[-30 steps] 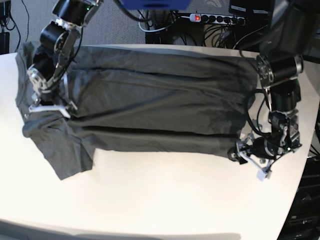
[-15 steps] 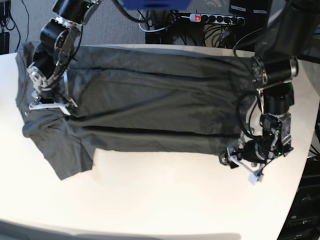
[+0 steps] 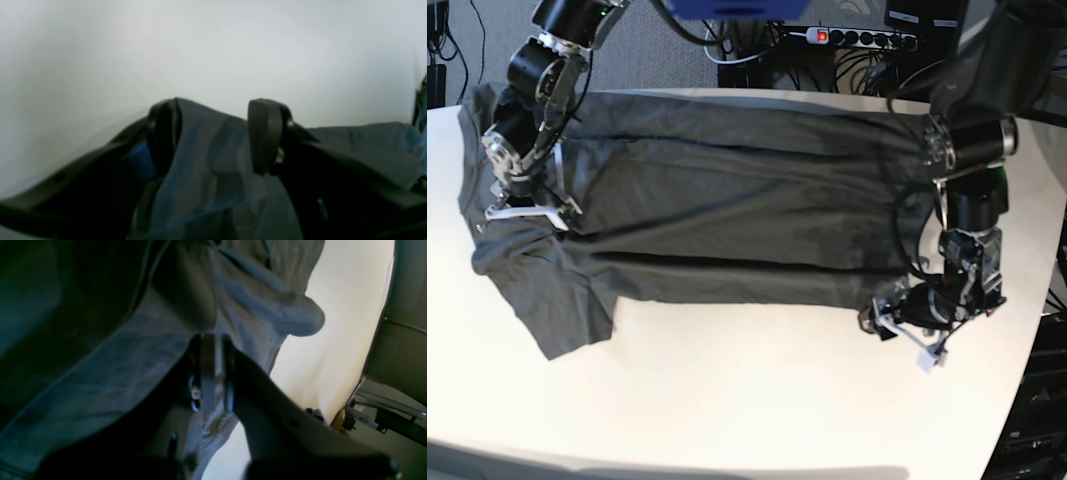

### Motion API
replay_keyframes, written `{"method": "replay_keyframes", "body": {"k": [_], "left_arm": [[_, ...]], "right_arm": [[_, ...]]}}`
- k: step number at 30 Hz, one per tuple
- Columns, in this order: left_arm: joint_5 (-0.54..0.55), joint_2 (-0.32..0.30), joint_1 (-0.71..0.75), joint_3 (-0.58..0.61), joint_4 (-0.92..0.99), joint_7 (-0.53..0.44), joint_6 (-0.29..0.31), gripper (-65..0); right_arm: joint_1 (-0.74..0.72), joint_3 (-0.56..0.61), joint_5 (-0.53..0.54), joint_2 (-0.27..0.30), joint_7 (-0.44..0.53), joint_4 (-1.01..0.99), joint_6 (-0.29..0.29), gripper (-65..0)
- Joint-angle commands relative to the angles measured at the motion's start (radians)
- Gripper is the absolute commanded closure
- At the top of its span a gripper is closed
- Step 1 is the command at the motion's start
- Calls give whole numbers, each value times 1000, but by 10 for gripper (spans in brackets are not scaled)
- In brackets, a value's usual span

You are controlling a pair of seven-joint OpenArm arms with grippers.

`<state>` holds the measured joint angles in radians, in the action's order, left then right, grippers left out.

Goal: Fold the T-shirt properly
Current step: 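Drag the right gripper's held edge toward the hem, smoothing the shirt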

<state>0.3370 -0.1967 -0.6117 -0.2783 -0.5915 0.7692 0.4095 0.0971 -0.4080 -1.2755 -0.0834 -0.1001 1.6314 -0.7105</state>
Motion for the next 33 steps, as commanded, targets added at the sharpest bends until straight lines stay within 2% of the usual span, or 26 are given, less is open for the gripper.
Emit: {"method": "replay_keyframes", "body": {"k": [1,13,16,21,29,33], "left_arm": [[-11,-1,-15,3,-8,22,-7,-336],[-48,1,-12,3,-8,19,-1,-331],[-48,-1,0,3,-9,17,-1,-269],[-48,-2,0,3,-9,17,-5,-75],[-48,-7,2,-2,-9,17,-5,-61],[-48,-7,26,0,-18,16,-4,-39]], "right_arm": [[-12,1,1,6,7,17,12,-22],[-12,1,1,6,10,17,12,-22],[-12,1,1,6,10,17,12,-22],[-12,4,3,6,12,17,12,-22],[-21,5,1,7,13,20,12,-22],[-70,5,0,35,17,23,12,-22]]}}
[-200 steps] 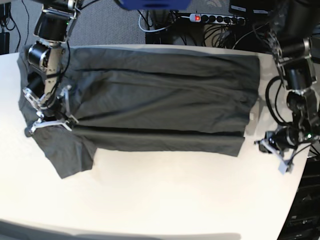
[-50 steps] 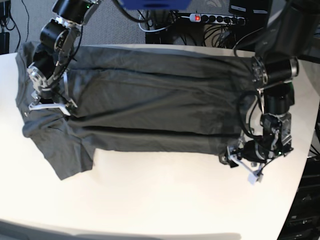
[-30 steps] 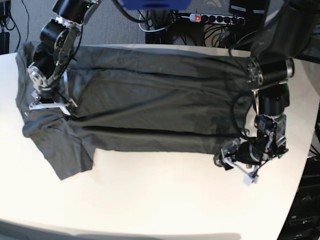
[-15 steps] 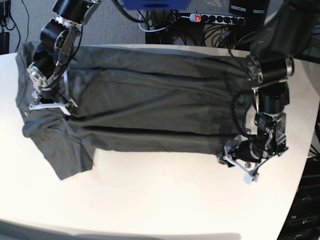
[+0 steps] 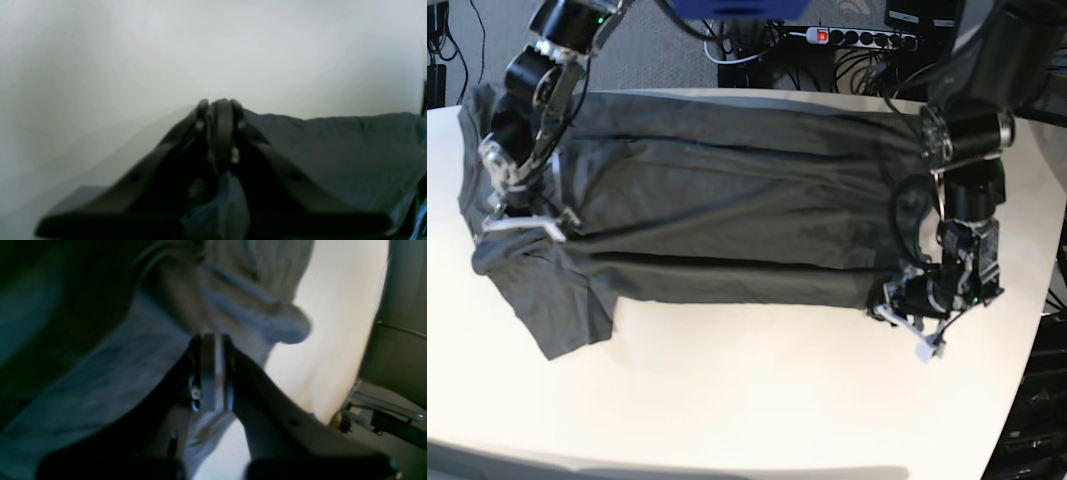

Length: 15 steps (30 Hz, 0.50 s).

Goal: Fold the T-shirt properly
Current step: 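Drag the right gripper's held edge toward the hem, smoothing the shirt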

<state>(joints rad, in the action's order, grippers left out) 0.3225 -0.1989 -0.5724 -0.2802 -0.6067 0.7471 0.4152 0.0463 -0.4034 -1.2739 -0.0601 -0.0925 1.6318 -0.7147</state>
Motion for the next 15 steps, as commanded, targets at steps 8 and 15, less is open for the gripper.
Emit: {"method": "replay_keyframes", "body": {"k": [8,15], "left_arm": [[-29,-26,1,0,-3,38,-8,-39],[-27,-52,4,-1,-5,38,-6,-39]], "right_arm": [[-158,1,9,62,52,15,17,-22],[-257,-2,135,98,141,12,17,-26]]}}
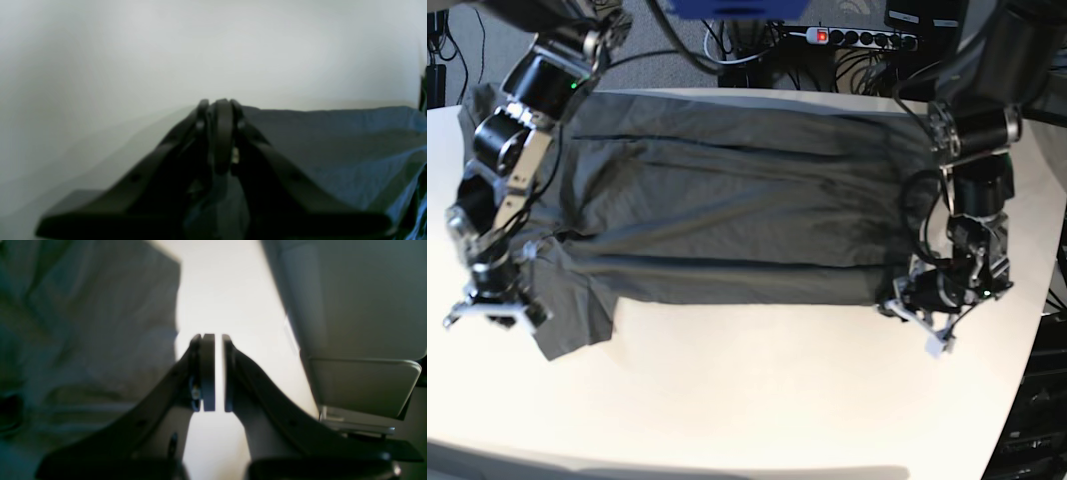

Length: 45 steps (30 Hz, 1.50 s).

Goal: Fold the T-shirt properly
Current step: 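Drag the right gripper's held edge toward the hem, smoothing the shirt, then hold the shirt edges with both grippers, keeping the shirt stretched flat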

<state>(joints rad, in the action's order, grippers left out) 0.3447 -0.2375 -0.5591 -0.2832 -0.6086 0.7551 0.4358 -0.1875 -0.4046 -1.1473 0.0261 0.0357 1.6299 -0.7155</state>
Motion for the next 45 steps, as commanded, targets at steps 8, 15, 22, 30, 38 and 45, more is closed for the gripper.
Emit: {"method": "replay_keyframes", "body": {"k": [8,15,22,30,38,45], "left_arm": [[-48,-30,-2,0,-3,28,-27,-39],[-54,-33,11,5,-3,28,-25,-39],[-52,-52,11,6,-3,28,-25,-39],[-55,-47,11,6,-3,28,-25,-39],[-55,-46,11,6,-3,28,-25,-39],[-55,-46,11,6,-3,30,-25,-39]], "right_arm": [[-203,-15,191,39,-1,-152,17,-28],[-361,-35,192,50,-135,-438,17,-28],[-461,-29,204,77,-250,-745,17,-28],[-472,63,203,74,-329,-813,17,-28],[-468,131,201,36,-328,-811,17,-29],[-473,131,201,24,-325,-808,17,-74]]}}
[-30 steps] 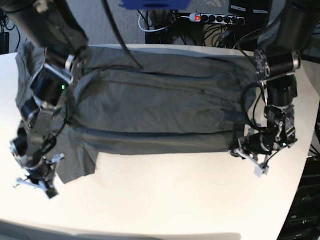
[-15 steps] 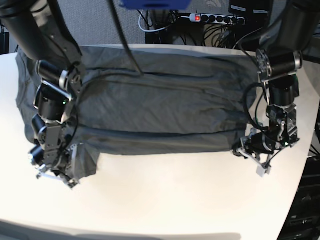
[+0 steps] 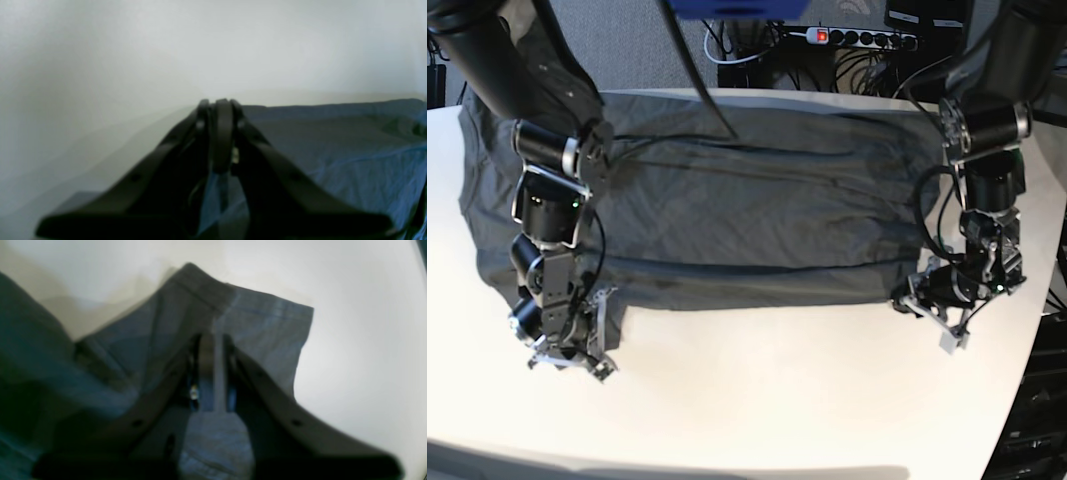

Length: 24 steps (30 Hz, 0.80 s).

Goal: Fold the T-shirt properly
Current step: 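Hold the shirt edges with both grippers, keeping the shirt stretched flat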

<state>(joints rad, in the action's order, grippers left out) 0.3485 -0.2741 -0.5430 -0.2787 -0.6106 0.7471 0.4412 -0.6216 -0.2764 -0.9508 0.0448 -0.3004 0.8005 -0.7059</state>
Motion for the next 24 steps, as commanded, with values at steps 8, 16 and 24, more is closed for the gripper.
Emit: {"method": "replay_keyframes", "body": {"k": [8,16,24], "left_arm": [[-59,9,-6,2,-1,38,-31,-39],[-59,12,-7,2,-1,38,-32,-39],[-59,11,-7,2,-1,38,-32,-39]], "right_arm": [[-31,2,10,-12,10,167,8,-276],[1,2,10,-43,5,190,8,-276],[-1,1,11,-78,4,188,8,-276]]}}
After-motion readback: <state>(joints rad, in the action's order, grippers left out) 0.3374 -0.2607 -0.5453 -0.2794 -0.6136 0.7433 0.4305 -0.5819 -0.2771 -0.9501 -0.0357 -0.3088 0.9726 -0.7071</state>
